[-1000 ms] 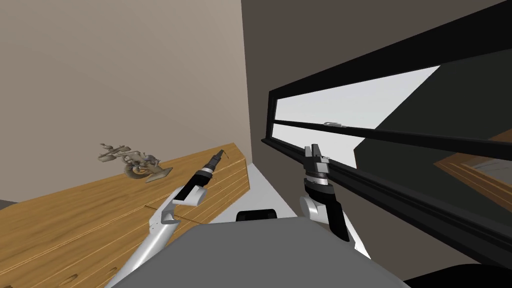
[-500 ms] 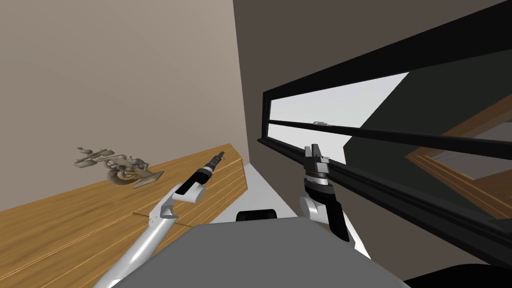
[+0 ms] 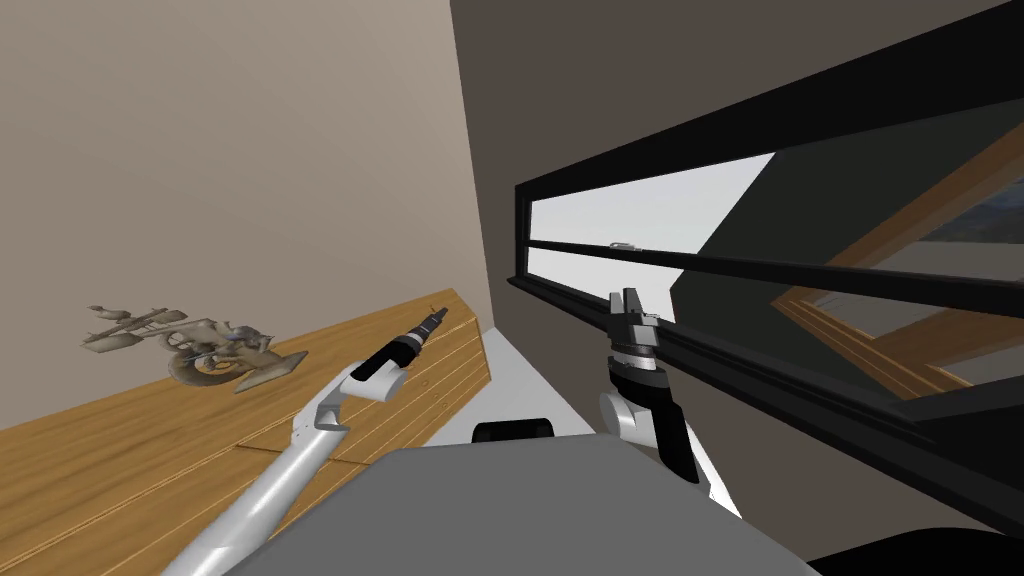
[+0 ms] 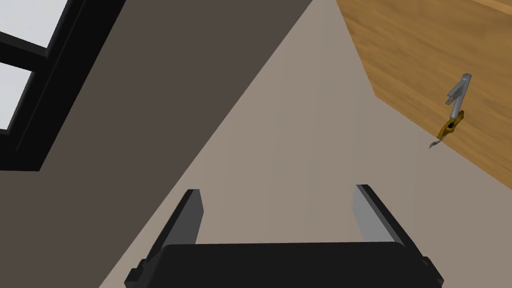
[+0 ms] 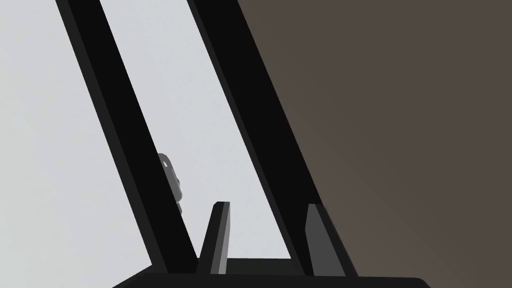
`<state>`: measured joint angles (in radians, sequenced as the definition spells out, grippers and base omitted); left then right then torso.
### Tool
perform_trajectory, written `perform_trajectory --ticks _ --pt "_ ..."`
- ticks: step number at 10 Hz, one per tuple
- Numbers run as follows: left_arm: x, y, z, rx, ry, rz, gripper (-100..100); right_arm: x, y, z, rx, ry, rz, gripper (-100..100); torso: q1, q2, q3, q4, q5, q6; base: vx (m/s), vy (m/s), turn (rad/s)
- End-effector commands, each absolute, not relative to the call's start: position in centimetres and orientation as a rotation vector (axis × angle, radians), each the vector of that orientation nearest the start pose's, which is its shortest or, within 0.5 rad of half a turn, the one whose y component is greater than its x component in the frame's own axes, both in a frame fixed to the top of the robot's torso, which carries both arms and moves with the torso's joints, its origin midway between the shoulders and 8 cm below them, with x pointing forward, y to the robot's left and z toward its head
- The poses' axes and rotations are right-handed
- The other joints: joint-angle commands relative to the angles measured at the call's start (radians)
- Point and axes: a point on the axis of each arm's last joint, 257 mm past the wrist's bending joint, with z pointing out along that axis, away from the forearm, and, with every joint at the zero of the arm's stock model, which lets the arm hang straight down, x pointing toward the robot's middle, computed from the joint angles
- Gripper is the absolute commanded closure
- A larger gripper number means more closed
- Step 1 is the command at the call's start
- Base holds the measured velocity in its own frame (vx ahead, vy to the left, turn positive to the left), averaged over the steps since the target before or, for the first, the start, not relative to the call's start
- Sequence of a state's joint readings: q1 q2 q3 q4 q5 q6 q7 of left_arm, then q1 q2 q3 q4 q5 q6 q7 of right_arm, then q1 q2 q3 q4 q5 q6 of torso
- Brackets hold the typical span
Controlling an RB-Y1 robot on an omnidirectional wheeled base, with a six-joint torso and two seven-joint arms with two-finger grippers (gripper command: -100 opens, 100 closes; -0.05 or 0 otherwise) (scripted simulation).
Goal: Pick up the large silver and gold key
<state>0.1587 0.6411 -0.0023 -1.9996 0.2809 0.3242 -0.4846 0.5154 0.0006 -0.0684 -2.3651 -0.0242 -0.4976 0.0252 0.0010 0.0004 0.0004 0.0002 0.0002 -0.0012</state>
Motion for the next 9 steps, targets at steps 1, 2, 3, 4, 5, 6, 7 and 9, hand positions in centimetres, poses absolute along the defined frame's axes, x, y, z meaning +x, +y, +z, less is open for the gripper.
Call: perform_trajectory --ticks 1,2,3,4,5,6,7,9 --pt "50.2 34.0 -15.9 -0.545 1.694 -0.568 -100 32.0 -30.0 5.8 0.596 0.554 1.236 0 0.0 0.0 0.0 0.0 0.0 0.0 0.004 -0.036 -0.12" --pt "50.1 34.3 -16.6 -0.561 1.718 -0.551 -100 32.0 -30.0 5.8 0.596 0.554 1.236 0 -0.001 -0.001 0.0 0.0 0.0 0.001 0.005 -0.027 -0.075" --pt "50.3 35.2 -17.4 -0.566 1.761 -0.523 -100 32.0 -30.0 5.8 0.596 0.554 1.236 0 0.0 -0.001 0.0 0.0 0.0 0.0 0.012 -0.029 -0.128" --pt "50.1 35.5 -18.1 -0.581 1.781 -0.507 -100 32.0 -30.0 5.8 0.596 0.554 1.236 0 0.0 -0.001 -0.001 0.0 0.0 0.001 0.016 -0.019 -0.069" --pt "50.1 35.6 -18.2 -0.585 1.787 -0.503 -100 32.0 -30.0 5.8 0.596 0.554 1.236 0 0.0 -0.001 -0.001 0.0 0.0 0.0 0.01 -0.005 0.007" --pt "50.0 36.8 -19.2 -0.598 1.837 -0.467 -100 32.0 -30.0 5.8 0.596 0.554 1.236 0 0.001 -0.001 -0.001 0.0 0.0 0.0 0.023 -0.013 -0.128" --pt "49.9 37.0 -19.7 -0.608 1.852 -0.455 -100 32.0 -30.0 5.8 0.596 0.554 1.236 0 0.001 -0.002 -0.001 0.0 0.0 0.0 0.025 -0.01 -0.067" --pt "49.6 38.4 -21.0 -0.634 1.913 -0.407 -100 32.0 -30.0 5.8 0.596 0.554 1.236 0 0.001 -0.003 -0.001 -0.001 0.0 0.0 0.036 -0.009 -0.079"
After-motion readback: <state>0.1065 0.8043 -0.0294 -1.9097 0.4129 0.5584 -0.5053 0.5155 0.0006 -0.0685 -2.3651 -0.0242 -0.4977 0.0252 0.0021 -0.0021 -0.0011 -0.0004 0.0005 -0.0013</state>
